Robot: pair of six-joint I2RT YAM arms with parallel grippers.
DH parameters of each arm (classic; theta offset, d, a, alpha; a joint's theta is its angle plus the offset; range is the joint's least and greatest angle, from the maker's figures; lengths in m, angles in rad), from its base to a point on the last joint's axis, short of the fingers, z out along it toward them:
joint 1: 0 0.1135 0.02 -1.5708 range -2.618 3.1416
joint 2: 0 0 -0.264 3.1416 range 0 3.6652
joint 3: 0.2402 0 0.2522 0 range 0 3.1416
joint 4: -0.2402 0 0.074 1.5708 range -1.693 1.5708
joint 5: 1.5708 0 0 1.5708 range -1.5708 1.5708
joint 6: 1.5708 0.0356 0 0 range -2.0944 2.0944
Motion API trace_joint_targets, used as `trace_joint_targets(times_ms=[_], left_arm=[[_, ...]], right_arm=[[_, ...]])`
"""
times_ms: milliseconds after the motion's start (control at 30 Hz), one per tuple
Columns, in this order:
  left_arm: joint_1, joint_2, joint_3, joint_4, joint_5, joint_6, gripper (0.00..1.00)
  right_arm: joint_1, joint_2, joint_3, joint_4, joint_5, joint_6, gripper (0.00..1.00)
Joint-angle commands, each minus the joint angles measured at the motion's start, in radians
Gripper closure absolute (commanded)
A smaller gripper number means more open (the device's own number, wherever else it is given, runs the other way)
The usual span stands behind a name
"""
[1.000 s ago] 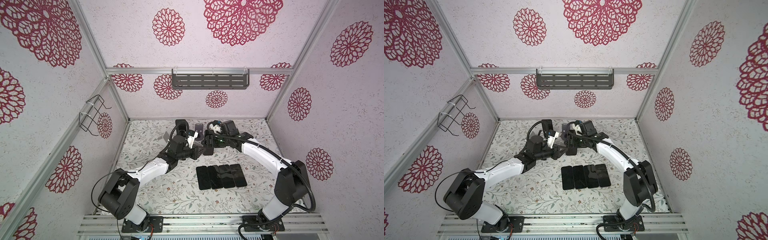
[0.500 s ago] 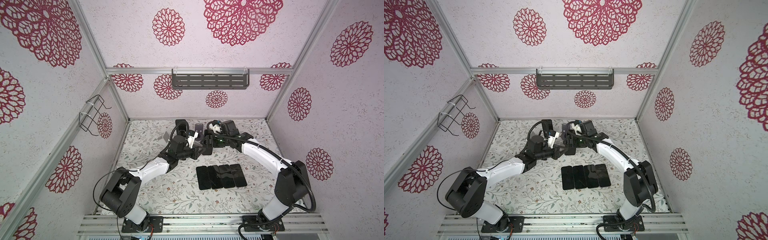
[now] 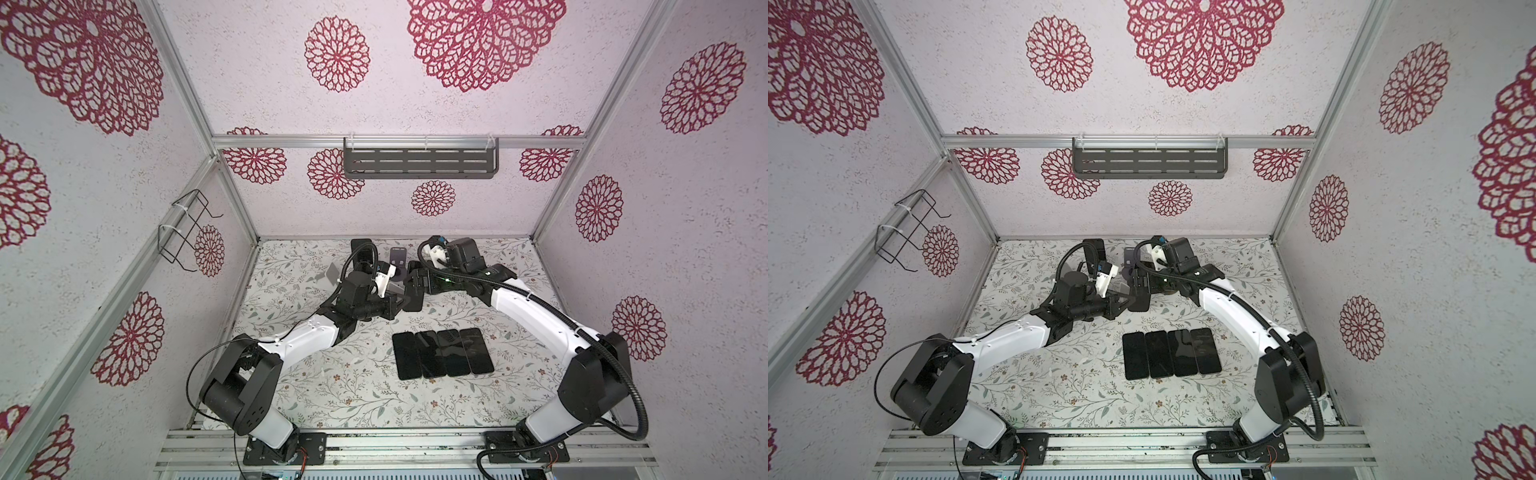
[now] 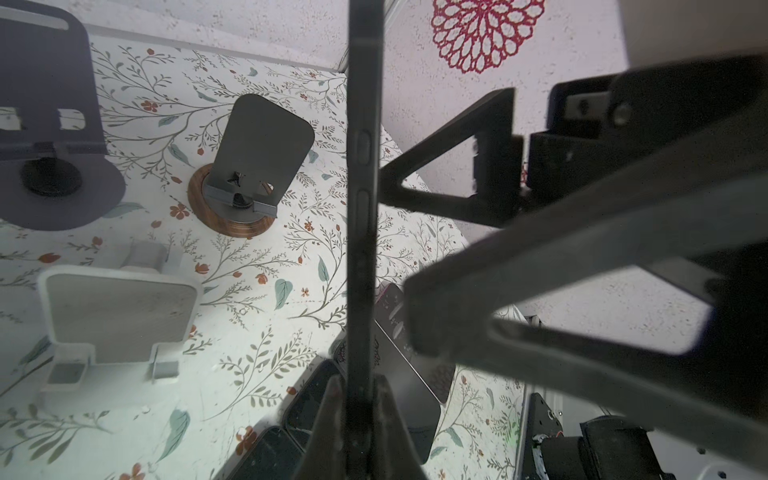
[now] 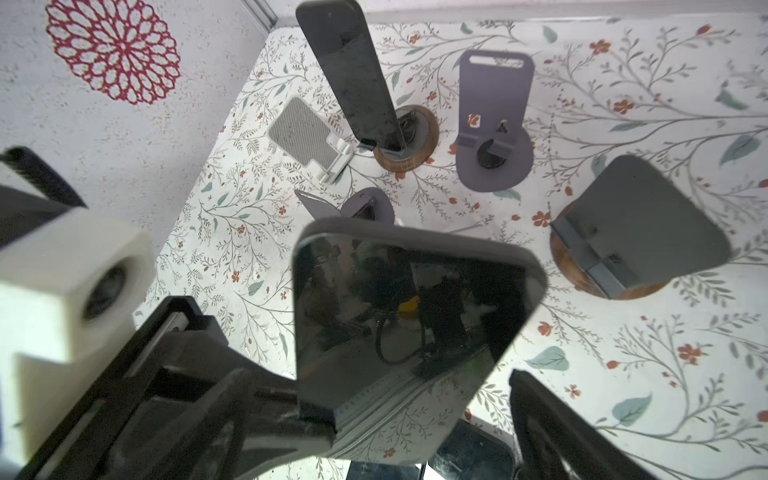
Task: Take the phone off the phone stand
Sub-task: 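Close the left gripper on the black phone held by the right gripper, then carry the black phone toward the robot with the left gripper while the right draws back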
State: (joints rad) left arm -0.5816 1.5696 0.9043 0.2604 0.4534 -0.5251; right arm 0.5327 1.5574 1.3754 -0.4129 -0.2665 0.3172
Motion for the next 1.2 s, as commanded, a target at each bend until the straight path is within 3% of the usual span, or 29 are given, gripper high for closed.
trace_joint_targets(times_ms=[0, 133, 333, 533, 667, 933, 1167], left_arm=[[0.001, -0.015, 0.010, 0.033, -0.013, 0.017, 1.00], [-0.001, -0.029, 0.049, -0.079, -0.062, 0.019, 1.00], [-0.001, -0.088, 0.072, -0.169, -0.104, 0.003, 1.00], [-0.009, -0.177, 0.073, -0.251, -0.108, -0.016, 1.00], [-0.013, -0.251, 0.039, -0.330, -0.083, 0.011, 1.00], [-0.013, -0.536, -0.149, -0.422, -0.166, -0.075, 1.00], [-0.013, -0.609, -0.261, -0.447, -0.150, -0.152, 1.00]], right_arm=[[-0.031, -0.079, -0.013, -0.027, 0.087, -0.033, 0.01], [-0.073, -0.170, -0.091, -0.036, 0.127, -0.043, 0.01], [-0.162, -0.295, -0.202, -0.152, 0.303, -0.045, 0.01], [-0.255, -0.369, -0.294, -0.318, 0.475, 0.024, 0.14], [-0.285, -0.383, -0.363, -0.297, 0.499, 0.040, 0.20], [-0.332, -0.286, -0.456, -0.187, 0.449, 0.049, 0.56], [-0.335, -0.202, -0.487, -0.108, 0.416, 0.045, 0.79]])
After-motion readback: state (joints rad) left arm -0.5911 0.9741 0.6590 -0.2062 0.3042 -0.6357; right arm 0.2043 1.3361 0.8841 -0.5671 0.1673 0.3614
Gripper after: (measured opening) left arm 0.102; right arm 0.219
